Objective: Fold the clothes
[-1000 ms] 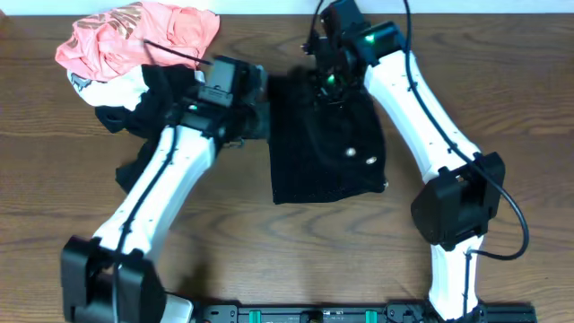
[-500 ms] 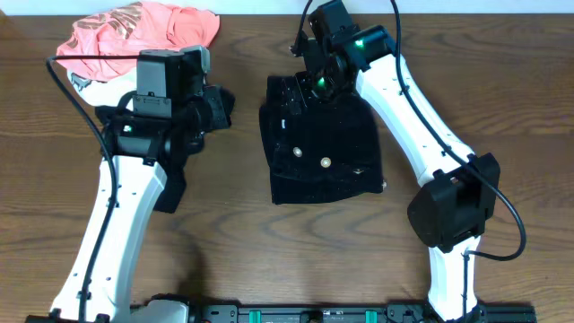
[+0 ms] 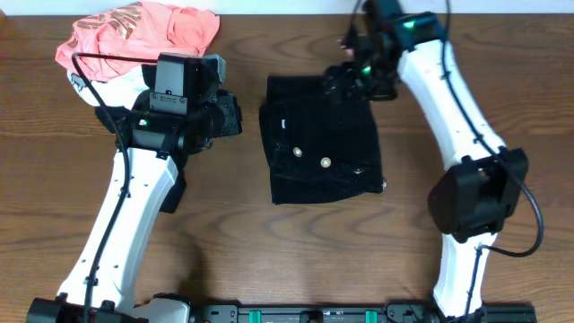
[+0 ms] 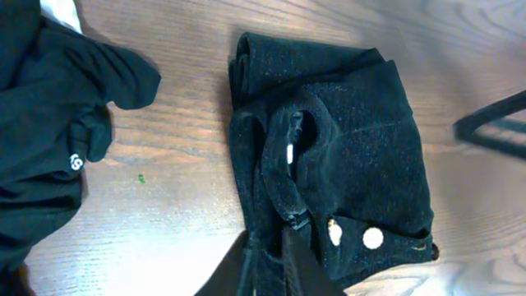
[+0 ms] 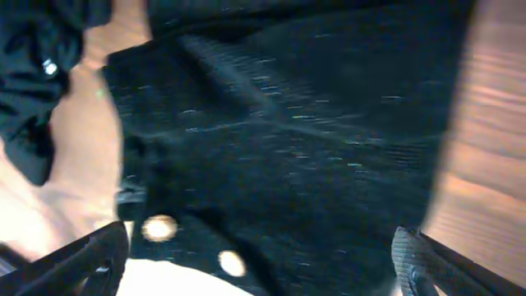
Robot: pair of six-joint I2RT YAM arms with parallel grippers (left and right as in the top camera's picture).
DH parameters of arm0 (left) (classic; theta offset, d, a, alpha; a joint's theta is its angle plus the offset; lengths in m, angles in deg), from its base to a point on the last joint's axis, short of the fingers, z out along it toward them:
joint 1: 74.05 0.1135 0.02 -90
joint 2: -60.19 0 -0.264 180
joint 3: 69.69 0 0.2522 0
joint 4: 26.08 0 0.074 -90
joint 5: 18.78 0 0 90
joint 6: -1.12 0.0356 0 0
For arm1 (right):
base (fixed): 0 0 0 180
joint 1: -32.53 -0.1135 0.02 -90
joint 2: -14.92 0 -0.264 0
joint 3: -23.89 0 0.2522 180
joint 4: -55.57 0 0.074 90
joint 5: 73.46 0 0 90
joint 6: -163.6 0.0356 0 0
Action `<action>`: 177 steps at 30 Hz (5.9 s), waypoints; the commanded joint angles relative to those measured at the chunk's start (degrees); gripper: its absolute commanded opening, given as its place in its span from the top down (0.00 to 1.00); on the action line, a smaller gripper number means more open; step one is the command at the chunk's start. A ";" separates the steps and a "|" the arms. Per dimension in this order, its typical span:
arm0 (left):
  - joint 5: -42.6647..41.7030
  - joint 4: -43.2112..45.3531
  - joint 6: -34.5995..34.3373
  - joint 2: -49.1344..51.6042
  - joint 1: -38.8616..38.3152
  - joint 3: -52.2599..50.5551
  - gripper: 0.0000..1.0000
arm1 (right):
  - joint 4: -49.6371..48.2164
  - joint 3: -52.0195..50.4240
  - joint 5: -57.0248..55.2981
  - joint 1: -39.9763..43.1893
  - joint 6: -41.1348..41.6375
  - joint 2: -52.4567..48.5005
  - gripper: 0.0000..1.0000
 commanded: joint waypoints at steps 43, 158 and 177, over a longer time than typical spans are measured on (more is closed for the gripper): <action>0.28 -1.70 0.79 0.33 -0.02 -0.61 0.84 | -39.91 -38.66 16.22 6.23 7.98 0.07 0.48; 0.31 -0.94 -1.14 7.50 -0.52 -0.96 0.85 | -40.72 -38.56 -15.65 40.50 -13.57 23.78 0.99; 0.33 -1.25 -1.11 7.50 -0.52 -0.96 0.85 | -51.95 -38.56 -18.97 38.93 -19.08 5.09 0.99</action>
